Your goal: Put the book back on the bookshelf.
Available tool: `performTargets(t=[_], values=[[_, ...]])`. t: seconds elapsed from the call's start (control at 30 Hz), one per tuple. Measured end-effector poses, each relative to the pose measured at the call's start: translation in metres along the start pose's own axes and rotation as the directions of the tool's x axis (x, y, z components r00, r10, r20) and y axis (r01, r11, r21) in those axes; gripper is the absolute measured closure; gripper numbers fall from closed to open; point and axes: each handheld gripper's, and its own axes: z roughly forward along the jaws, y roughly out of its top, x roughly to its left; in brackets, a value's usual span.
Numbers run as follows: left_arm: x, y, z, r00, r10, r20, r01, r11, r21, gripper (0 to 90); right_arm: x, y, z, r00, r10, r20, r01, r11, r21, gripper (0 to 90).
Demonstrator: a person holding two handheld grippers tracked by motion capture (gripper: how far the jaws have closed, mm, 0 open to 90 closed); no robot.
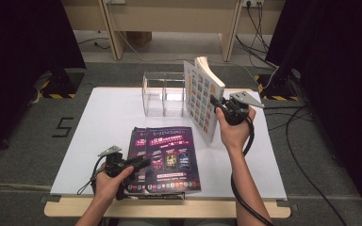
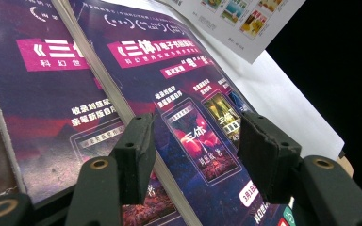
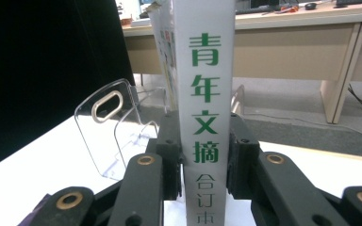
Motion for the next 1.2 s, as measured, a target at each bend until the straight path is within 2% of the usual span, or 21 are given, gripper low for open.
performTargets(t=[0.33,0.47,0.53,0.73,0.87,1.1,1.2], values=[[-0.001,-0.001,0.002,1.0,-0.002,0.004,0.002,1.0,0.004,45.6,0.001,-0.016,-0.015,0.9996,0.013,0.026,-0.013,1.0,0.008,71.1],[-0.001,-0.001,0.002,1.0,-0.001,0.003,0.001,1.0,0.006,45.6,0.002,-0.024,-0.018,0.9995,0.016,0.029,-0.015,1.0,-0.012,71.0],[-0.001,-0.001,0.002,1.0,0.0,0.004,0.0,1.0,0.006,45.6,0.003,-0.024,-0.018,0.9992,0.008,0.038,-0.008,1.0,-0.007,70.8],[0.0,-0.001,0.001,1.0,-0.005,0.002,0.005,1.0,0.003,45.6,0.005,-0.021,-0.017,0.9987,-0.002,0.052,0.004,0.999,-0.038,64.6],[0.0,-0.001,0.002,1.0,-0.006,0.005,0.005,1.0,0.004,45.6,0.006,-0.017,-0.016,0.9948,-0.038,0.095,0.042,0.998,-0.045,58.3],[0.0,-0.001,0.002,1.0,-0.007,0.005,0.007,1.0,0.005,45.5,0.011,-0.008,-0.016,0.9925,-0.065,0.103,0.074,0.994,-0.085,53.5],[0.0,-0.001,0.001,0.9999,-0.01,0.007,0.01,0.9999,0.005,45.5,0.014,-0.004,-0.014,0.9929,-0.072,0.095,0.08,0.993,-0.087,54.1]])
